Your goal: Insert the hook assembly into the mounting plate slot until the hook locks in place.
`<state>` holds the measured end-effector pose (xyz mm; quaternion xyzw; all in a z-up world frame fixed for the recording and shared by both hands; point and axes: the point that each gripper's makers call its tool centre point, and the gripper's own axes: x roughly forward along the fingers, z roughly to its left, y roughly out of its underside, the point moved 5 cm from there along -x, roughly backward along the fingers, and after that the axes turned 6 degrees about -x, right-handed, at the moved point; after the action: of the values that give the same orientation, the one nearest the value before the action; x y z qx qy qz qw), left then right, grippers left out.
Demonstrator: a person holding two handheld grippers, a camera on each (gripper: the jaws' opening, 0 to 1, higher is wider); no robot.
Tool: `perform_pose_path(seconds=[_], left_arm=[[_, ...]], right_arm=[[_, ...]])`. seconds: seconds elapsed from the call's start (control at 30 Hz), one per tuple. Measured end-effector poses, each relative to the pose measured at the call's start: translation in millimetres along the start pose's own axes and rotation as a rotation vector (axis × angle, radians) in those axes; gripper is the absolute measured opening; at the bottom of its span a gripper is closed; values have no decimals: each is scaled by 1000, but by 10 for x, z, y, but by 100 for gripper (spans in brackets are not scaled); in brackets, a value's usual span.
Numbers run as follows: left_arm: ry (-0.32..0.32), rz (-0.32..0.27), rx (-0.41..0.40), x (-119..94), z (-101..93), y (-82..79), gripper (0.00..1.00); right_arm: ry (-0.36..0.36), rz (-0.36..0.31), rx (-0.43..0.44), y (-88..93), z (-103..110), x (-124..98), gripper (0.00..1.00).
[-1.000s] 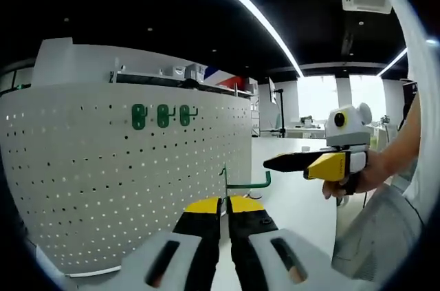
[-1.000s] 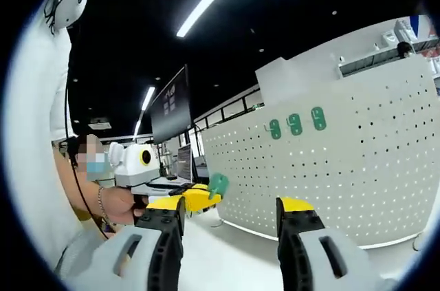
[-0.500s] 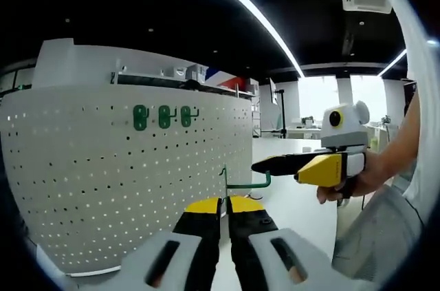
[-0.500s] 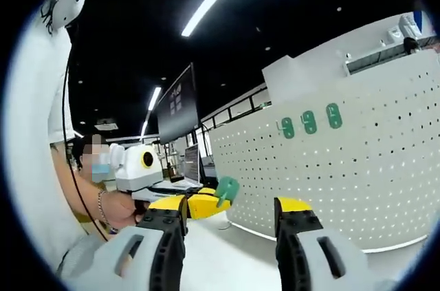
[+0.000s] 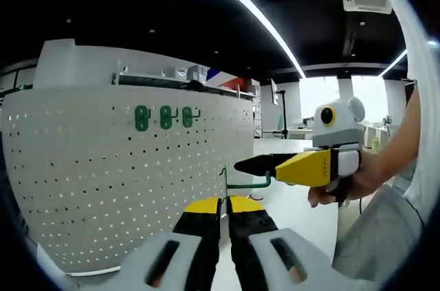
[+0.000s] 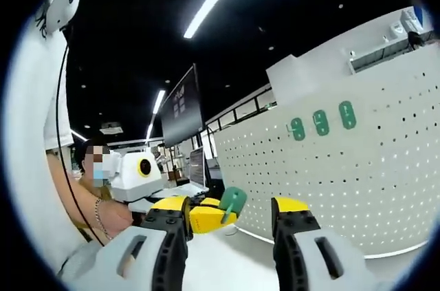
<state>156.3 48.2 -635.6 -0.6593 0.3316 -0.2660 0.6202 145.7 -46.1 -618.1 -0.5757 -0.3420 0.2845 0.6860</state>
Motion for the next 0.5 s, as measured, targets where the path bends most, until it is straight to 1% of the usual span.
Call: perform_pose_path(seconds=[0.23, 0.27, 0.3, 0.4, 0.5], left_arm=[[-5, -2, 0, -1, 8, -10, 3], [-5, -2, -1, -1, 9, -10, 3], [-6, -2, -2, -1, 10, -11, 3], [-8, -4, 0, -3, 13, -17, 3], [-10, -4, 1, -7, 12, -17, 3]], right_arm=[[5, 10, 36, 28, 1, 43, 39], [6, 12, 38, 33, -2, 47, 37], [13, 34, 31, 66, -14, 46, 34], [5, 35, 52, 79, -1, 48, 28], [10, 34, 53, 82, 2, 57, 24]])
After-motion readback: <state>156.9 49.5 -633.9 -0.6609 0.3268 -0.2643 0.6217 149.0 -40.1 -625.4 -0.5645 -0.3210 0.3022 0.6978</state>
